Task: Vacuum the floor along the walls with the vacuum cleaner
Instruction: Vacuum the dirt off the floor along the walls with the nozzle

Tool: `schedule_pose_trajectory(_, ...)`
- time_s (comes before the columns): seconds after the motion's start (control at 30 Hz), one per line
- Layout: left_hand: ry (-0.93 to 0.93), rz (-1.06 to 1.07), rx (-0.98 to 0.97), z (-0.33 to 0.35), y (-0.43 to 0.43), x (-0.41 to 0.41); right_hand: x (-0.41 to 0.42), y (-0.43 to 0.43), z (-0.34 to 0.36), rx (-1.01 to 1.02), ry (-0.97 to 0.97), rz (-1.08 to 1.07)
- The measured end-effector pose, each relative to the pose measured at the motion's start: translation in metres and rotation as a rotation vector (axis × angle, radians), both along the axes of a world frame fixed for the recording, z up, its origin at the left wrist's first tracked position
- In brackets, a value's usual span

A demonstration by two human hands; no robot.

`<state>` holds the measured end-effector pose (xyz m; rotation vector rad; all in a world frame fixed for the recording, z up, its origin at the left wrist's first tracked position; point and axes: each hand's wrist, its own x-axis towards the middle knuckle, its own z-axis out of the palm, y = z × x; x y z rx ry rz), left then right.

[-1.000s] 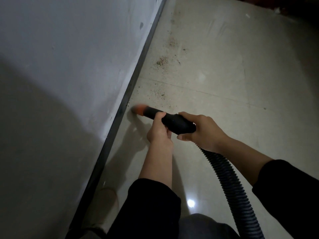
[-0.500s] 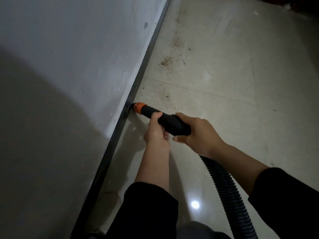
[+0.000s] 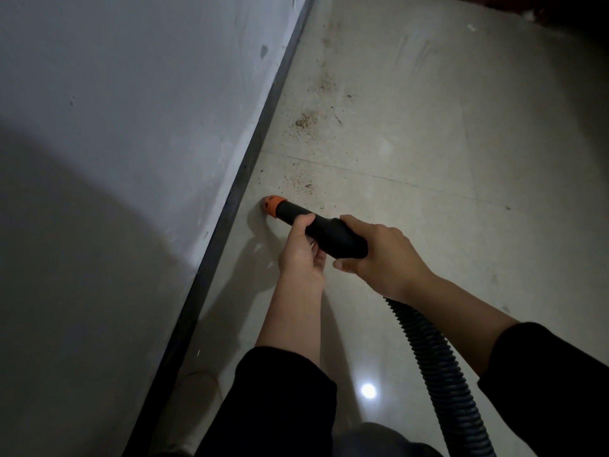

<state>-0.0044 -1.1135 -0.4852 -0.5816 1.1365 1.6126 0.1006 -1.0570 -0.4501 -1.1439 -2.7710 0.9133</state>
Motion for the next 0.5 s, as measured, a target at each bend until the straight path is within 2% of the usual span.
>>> schedule_pose_trajectory(0.5,-0.021,-0.086,0.017,0.000,0.013,0.038,0.042,0.007,0.008,-0.017,-0.026,-0.084)
